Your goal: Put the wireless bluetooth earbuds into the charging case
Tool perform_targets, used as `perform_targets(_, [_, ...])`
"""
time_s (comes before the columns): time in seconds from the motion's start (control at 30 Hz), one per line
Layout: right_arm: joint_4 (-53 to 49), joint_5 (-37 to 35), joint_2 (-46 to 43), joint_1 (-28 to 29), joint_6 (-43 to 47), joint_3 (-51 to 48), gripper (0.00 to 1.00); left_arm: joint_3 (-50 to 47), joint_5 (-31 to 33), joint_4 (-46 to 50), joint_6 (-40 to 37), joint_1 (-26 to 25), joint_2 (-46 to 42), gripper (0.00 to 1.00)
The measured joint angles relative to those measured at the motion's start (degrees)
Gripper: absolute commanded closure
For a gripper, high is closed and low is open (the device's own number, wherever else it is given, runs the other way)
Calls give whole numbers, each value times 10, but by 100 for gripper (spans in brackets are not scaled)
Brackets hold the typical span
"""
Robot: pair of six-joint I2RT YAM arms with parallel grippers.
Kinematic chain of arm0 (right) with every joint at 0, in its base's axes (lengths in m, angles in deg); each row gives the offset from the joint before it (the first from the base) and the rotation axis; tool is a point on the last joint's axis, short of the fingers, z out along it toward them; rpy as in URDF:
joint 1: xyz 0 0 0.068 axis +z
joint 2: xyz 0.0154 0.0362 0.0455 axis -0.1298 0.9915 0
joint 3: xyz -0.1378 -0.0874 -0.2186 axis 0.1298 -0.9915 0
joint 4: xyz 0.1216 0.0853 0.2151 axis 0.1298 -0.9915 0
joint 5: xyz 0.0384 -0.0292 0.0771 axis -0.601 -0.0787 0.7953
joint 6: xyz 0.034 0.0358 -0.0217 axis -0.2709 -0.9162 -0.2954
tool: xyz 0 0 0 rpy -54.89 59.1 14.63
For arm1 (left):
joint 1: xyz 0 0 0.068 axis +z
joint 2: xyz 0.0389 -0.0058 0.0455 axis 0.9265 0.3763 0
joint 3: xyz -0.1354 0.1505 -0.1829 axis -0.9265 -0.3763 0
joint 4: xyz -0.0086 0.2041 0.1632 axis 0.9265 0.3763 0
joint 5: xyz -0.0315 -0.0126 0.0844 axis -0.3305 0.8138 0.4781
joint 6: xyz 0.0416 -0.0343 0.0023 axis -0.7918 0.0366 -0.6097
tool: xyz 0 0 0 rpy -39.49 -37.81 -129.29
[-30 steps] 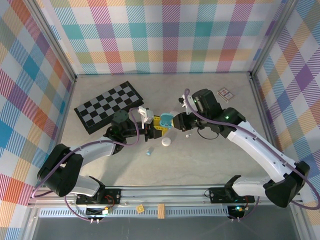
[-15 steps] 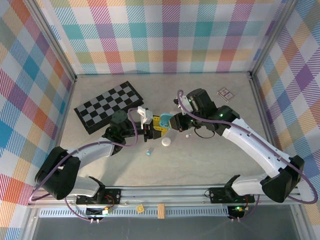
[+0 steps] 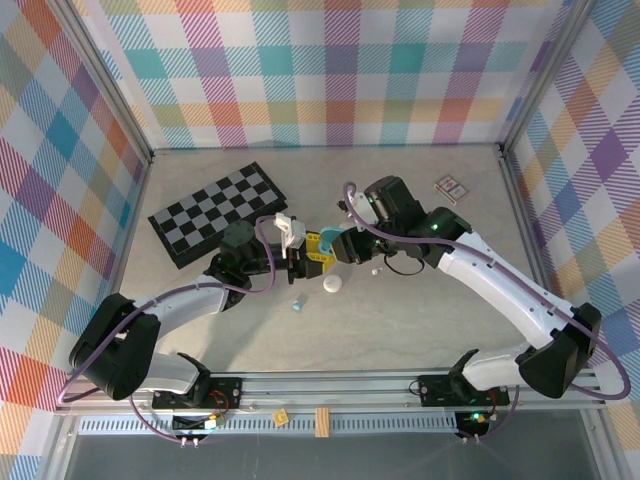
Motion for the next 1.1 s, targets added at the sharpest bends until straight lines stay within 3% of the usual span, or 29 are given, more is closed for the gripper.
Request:
perform_targets(0.27, [9,-19,-31,2,-2,-4,43,-1,5,0,-3,0,-5,63])
perform_targets(0.67, [125,-73,-173,2,-60,-138,40,-25,18,-10,-6,11,-15,63])
perform_targets(0.87, [172,-94,-183,1,-142,-230,40,-58,36,-76,18,68,-22,63])
perform_targets(1.1, [245,-26,-72,11,-198,-291,42,-97,56,-197,92,150,-12,64])
